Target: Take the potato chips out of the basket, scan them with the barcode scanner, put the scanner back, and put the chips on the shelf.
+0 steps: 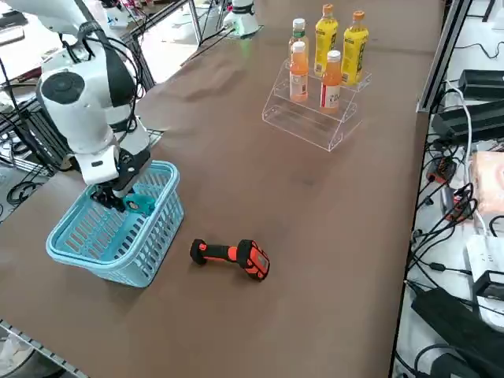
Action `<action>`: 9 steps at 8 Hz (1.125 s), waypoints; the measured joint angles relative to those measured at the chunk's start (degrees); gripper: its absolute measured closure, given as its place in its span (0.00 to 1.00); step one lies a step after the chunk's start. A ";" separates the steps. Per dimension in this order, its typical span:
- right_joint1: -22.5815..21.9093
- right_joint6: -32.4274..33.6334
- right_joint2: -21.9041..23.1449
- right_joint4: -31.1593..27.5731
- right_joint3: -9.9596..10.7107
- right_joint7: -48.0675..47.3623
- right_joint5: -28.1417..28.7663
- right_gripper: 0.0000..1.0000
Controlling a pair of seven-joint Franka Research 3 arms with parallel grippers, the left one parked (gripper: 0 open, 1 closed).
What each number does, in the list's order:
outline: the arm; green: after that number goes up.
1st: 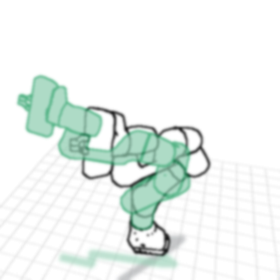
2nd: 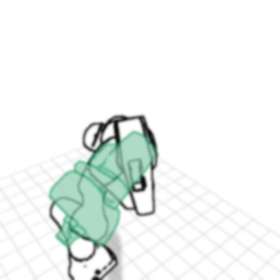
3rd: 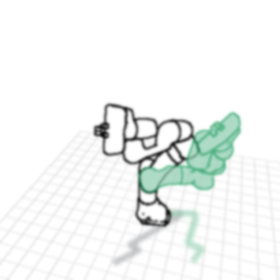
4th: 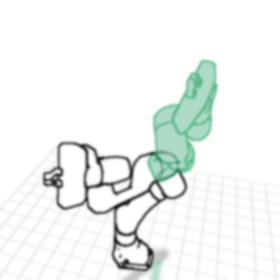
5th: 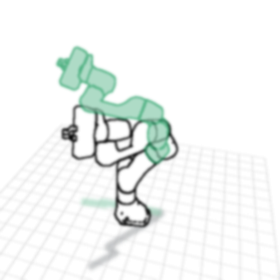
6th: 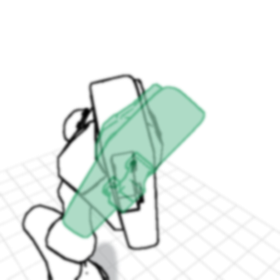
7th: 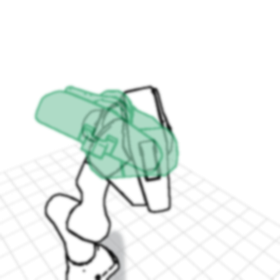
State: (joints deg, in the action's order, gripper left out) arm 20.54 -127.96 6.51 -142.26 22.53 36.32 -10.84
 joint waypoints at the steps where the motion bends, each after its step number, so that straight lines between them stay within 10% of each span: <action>1: 0.19 1.70 1.60 0.24 0.07 0.77 -0.11 0.61; 5: 0.15 14.06 5.98 9.63 -2.95 2.53 -0.24 0.61; 9: -1.27 16.44 6.29 12.57 -20.94 -6.53 0.34 0.61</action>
State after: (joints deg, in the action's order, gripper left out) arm 19.27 -111.52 12.80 -129.70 1.59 29.79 -10.50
